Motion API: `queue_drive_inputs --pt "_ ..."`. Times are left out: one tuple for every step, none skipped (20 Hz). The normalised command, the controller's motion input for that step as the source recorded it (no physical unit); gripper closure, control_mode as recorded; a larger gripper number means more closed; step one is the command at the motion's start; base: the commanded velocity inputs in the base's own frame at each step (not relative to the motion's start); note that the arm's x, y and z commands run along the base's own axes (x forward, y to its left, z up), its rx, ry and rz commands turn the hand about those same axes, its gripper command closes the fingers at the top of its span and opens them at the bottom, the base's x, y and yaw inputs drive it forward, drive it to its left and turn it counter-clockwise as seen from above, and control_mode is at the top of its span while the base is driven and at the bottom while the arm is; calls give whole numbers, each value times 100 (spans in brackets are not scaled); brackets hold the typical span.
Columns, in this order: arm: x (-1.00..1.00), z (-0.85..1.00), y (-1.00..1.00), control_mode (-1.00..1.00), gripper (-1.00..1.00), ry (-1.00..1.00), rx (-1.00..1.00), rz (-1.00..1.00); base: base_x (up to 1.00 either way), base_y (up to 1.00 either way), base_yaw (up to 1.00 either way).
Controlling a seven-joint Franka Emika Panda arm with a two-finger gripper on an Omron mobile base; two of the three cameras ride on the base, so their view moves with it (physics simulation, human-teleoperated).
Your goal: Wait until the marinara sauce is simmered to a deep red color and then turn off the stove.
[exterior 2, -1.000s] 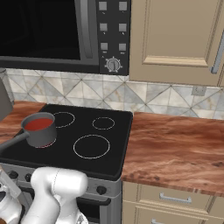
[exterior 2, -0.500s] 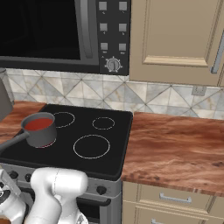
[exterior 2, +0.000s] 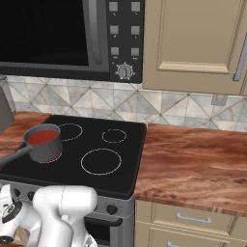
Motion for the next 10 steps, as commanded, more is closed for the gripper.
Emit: queue_drive_inputs --pt "0 0 -47 -100 100 0 62 3 0 0 0" --pt "0 0 -36 -100 100 1 61 1 0 0 0" --pt "0 0 -24 -100 100 1 60 0 0 0 0" --pt "0 0 -16 -100 100 1 59 0 0 0 0" --pt "0 0 -8 -100 100 1 57 0 0 0 0" --pt "0 0 0 -100 100 0 55 0 0 0 0" --pt "0 -1 0 -100 100 0 53 0 0 0 0" --pt "0 -7 0 -100 100 0 46 -1 0 0 0" --pt "0 -4 0 -100 100 -3 40 -2 0 0 0" --pt "-4 -15 4 -100 100 -12 27 -6 0 0 0"
